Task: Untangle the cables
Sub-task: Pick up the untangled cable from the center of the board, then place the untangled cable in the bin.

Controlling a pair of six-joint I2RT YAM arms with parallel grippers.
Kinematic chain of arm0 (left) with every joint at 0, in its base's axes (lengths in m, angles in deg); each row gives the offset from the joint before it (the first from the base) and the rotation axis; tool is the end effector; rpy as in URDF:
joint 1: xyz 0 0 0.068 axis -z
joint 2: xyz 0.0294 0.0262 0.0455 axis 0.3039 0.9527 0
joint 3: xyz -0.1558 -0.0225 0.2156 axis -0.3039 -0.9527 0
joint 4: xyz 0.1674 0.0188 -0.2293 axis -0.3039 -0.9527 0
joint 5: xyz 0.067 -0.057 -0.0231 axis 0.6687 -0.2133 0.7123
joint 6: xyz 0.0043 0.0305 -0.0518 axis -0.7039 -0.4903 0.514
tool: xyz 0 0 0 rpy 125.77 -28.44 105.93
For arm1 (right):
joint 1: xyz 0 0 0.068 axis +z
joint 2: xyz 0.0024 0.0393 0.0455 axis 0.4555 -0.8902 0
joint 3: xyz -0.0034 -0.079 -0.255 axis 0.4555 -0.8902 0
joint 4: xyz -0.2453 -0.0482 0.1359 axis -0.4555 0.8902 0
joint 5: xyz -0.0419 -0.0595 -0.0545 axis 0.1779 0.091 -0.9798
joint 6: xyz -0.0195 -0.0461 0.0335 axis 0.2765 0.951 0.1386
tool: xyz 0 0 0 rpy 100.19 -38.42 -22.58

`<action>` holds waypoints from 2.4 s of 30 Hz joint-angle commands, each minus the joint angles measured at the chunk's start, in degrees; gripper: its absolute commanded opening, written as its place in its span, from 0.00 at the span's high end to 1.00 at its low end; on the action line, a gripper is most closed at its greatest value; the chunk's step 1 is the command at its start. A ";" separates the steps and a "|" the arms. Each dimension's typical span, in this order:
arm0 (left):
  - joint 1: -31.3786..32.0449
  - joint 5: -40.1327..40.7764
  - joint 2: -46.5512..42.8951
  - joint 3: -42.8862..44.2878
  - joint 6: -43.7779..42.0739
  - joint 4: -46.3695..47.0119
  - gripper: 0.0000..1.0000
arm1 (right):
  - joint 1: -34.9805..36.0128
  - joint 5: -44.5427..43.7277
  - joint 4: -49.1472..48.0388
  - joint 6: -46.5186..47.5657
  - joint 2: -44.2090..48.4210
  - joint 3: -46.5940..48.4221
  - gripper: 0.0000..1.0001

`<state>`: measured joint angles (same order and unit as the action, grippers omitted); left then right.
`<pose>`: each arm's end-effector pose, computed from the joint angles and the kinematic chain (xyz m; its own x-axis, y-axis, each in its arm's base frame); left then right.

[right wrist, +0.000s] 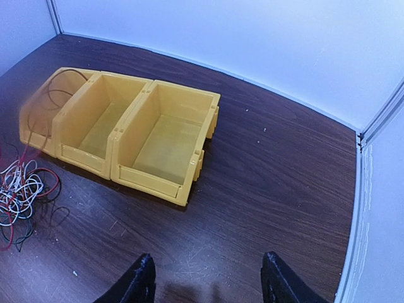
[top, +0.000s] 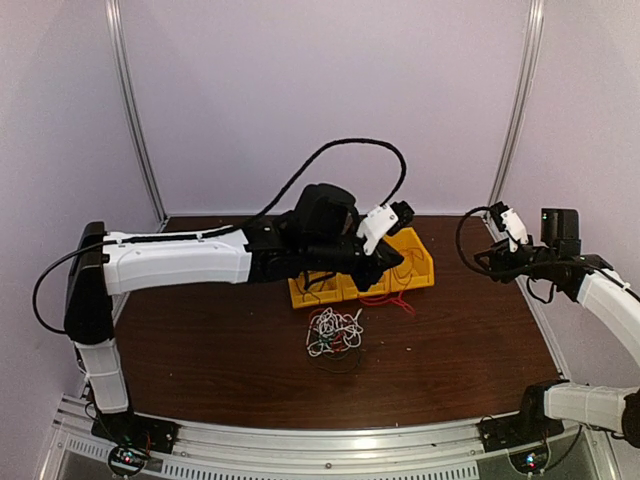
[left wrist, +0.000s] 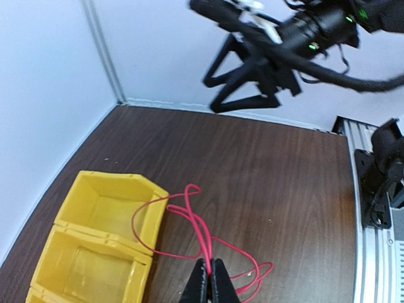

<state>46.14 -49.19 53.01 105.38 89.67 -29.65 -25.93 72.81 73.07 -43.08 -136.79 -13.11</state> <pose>0.2127 -0.4441 0.2940 -0.1612 0.3354 -0.9282 0.9374 0.3463 -0.0377 0.2466 0.0251 0.2697 -0.3868 -0.2604 -0.8846 -0.5325 0.8463 -0.0163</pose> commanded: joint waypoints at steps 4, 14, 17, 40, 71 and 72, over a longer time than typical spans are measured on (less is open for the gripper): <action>-9.32 9.98 -7.46 -3.45 9.39 1.20 0.98 | -0.47 -0.86 -1.37 0.15 0.72 -0.60 0.43; -16.24 15.55 -7.97 -9.80 13.73 5.04 0.99 | -0.46 -0.73 -1.23 0.79 0.51 -0.83 0.43; -17.01 16.42 -6.64 -11.07 15.57 5.14 0.99 | -0.45 -0.65 -1.15 0.91 0.33 -0.83 0.43; -21.03 0.47 5.55 -12.18 22.34 23.85 0.98 | -0.46 0.02 -0.65 1.83 -0.65 -0.93 0.43; -21.38 14.96 1.88 -14.21 25.04 -2.06 0.97 | -0.46 0.98 0.35 3.03 -1.56 -0.92 0.42; -21.38 14.81 1.83 -13.82 25.28 -2.50 0.97 | -0.47 1.00 0.40 3.05 -1.61 -0.91 0.42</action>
<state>25.09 -38.06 54.41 88.39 112.82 -27.09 -25.93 73.05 73.22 -40.34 -138.30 -13.24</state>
